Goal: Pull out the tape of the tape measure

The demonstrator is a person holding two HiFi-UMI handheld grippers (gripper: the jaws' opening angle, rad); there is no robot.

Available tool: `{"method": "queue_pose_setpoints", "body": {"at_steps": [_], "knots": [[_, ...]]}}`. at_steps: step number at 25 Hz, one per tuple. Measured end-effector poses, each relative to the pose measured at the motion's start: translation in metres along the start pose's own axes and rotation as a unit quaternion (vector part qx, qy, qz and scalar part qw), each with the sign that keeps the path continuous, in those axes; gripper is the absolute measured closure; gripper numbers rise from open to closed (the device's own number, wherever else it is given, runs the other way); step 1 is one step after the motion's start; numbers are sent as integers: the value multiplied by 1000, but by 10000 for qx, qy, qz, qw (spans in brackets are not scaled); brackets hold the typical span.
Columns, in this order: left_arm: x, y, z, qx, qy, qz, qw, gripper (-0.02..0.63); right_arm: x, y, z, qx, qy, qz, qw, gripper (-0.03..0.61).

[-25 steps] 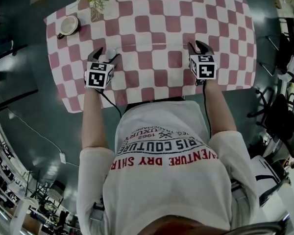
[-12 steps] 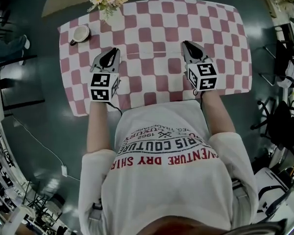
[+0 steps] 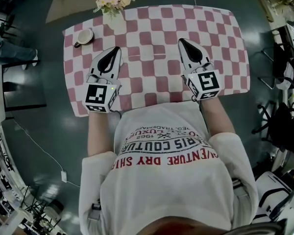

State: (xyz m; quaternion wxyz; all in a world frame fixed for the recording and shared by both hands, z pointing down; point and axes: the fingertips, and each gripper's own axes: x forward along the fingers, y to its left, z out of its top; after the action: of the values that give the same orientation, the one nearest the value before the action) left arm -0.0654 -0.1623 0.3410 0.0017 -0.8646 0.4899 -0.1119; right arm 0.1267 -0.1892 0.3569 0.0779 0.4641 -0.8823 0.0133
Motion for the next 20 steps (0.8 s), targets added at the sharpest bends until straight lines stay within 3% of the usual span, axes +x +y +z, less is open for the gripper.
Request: {"method": "queue_pose_setpoints", "body": {"at_steps": [6, 20], "knots": [[-15, 4, 12, 22, -170, 63, 9998, 597, -7, 11, 17, -75, -239, 59, 9997, 551], [-22, 5, 24, 89, -330, -43, 9994, 597, 2, 24, 16, -87, -142, 190, 9997, 551]]}}
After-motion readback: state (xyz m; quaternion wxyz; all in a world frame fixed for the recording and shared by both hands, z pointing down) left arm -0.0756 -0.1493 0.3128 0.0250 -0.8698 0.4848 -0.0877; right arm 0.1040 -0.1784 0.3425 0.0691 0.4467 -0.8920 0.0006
